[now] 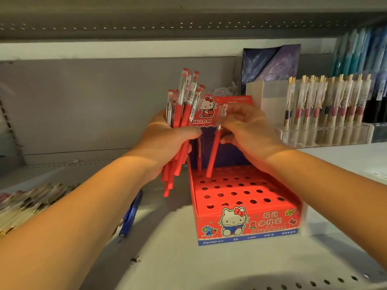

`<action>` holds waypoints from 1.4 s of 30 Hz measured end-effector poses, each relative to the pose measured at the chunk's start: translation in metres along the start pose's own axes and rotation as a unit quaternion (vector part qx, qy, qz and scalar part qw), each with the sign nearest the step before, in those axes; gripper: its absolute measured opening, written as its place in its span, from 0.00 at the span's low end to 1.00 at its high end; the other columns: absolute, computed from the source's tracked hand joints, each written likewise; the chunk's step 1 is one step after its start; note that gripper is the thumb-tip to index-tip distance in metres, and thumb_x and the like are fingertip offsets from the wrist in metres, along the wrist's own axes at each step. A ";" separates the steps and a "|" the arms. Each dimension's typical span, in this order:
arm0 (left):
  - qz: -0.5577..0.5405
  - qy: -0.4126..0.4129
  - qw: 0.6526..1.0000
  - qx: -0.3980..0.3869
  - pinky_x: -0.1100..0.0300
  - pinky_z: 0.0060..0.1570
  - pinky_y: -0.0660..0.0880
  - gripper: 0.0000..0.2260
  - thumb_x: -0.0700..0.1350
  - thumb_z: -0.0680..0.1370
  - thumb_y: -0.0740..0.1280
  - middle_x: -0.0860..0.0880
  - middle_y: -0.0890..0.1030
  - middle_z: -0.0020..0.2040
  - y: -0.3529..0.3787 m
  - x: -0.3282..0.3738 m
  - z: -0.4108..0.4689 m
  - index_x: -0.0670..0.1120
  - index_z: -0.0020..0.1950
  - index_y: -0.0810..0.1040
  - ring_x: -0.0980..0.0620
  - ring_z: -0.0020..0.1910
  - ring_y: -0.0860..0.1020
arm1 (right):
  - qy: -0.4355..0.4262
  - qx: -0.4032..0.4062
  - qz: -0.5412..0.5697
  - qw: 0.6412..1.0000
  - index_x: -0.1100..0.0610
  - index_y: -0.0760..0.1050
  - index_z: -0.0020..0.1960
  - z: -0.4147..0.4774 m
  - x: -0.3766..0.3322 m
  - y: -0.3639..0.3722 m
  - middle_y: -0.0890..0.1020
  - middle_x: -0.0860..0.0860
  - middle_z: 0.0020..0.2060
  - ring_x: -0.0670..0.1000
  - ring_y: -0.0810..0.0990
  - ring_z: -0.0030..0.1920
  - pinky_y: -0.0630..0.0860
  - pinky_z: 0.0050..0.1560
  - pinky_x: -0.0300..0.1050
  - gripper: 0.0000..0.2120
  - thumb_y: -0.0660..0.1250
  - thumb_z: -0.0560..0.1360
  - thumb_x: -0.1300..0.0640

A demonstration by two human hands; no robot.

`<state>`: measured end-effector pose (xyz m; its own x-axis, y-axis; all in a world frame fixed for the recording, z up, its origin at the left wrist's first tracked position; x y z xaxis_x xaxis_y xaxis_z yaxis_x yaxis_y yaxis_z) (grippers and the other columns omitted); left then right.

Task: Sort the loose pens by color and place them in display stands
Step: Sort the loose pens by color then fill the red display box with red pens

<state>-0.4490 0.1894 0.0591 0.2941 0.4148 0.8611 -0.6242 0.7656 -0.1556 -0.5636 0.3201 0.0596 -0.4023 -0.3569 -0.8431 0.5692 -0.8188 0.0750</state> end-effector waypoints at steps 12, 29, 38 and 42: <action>0.003 0.029 0.999 0.019 0.60 0.23 0.72 0.09 0.39 0.69 0.73 0.51 0.76 0.24 -0.003 0.003 0.002 0.50 0.40 0.75 0.52 0.24 0.76 | -0.129 0.004 -0.098 0.987 0.42 0.69 0.48 0.004 0.010 -0.007 0.81 0.54 0.41 0.56 0.85 0.37 0.81 0.33 0.44 0.20 0.71 0.75 0.66; 0.015 0.017 1.000 -0.003 0.60 0.26 0.73 0.09 0.41 0.69 0.75 0.48 0.78 0.26 0.007 0.005 0.000 0.51 0.41 0.76 0.50 0.25 0.77 | -0.095 -0.097 -0.247 0.959 0.45 0.74 0.54 0.004 0.027 -0.006 0.82 0.51 0.38 0.49 0.85 0.34 0.83 0.31 0.49 0.18 0.68 0.76 0.68; 0.012 0.004 1.000 -0.008 0.59 0.26 0.74 0.08 0.40 0.70 0.74 0.49 0.79 0.27 0.003 0.000 -0.001 0.50 0.42 0.77 0.51 0.25 0.79 | -0.135 -0.110 -0.375 0.911 0.47 0.78 0.55 0.002 0.024 -0.007 0.81 0.44 0.35 0.41 0.77 0.31 0.71 0.34 0.28 0.14 0.66 0.75 0.64; 0.014 0.005 1.000 -0.025 0.59 0.26 0.74 0.08 0.39 0.71 0.75 0.48 0.79 0.27 0.002 0.001 -0.001 0.47 0.45 0.77 0.50 0.24 0.78 | -0.099 -0.075 -0.183 0.975 0.47 0.75 0.52 0.002 0.001 -0.006 0.81 0.49 0.41 0.44 0.80 0.34 0.77 0.33 0.40 0.13 0.66 0.76 0.65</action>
<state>-0.4494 0.1922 0.0594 0.2854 0.4412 0.8508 -0.5957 0.7771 -0.2031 -0.5689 0.3233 0.0596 -0.7198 -0.1457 -0.6787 0.4545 -0.8379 -0.3022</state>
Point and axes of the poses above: each hand's wrist, its own z-axis towards the middle knuckle, its own y-axis out of the palm, x = y × z, the point moved 2 cm from there along z, towards the middle knuckle
